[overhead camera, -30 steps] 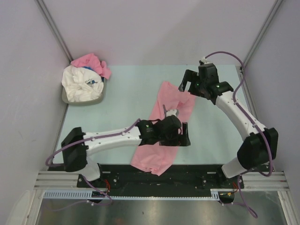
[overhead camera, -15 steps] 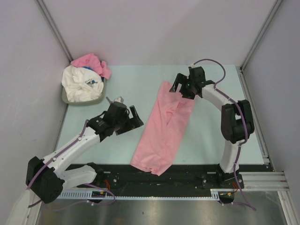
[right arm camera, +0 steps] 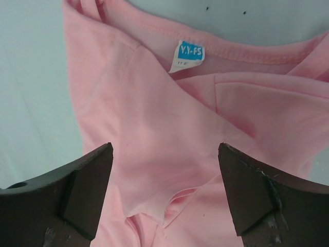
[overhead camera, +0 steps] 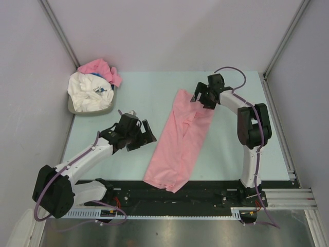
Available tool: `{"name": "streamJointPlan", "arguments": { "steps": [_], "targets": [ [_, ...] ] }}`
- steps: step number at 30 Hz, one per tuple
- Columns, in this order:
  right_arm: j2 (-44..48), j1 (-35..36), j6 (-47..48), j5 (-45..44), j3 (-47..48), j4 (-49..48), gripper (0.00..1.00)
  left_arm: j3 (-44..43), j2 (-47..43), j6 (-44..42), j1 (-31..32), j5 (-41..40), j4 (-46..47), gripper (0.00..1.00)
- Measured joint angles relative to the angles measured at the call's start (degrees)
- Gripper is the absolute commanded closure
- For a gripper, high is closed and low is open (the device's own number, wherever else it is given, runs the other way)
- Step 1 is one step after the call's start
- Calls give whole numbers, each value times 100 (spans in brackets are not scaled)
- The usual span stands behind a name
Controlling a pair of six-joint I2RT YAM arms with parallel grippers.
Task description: Fold and stack the t-shirts
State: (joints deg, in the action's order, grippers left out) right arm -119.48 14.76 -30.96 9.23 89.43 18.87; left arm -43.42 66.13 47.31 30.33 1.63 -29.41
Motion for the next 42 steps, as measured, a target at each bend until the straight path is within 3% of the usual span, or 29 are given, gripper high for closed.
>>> {"name": "streamJointPlan", "arguments": {
  "steps": [11,25,32,40,42],
  "targets": [
    [-367,-22,111,-129,365,105,22,35,310,-42,-15,186,260,0],
    [-645,28,282,-511,675,308,23,57,321,-92,-90,208,365,0],
    [-658,42,496,-905,813,575,38,57,417,-96,-92,269,389,0],
    [-835,142,638,-1357,997,765,43,57,417,-129,-96,308,404,0],
    [-839,186,664,-1449,1003,776,48,61,417,-129,-96,308,407,0]
  ]
}}
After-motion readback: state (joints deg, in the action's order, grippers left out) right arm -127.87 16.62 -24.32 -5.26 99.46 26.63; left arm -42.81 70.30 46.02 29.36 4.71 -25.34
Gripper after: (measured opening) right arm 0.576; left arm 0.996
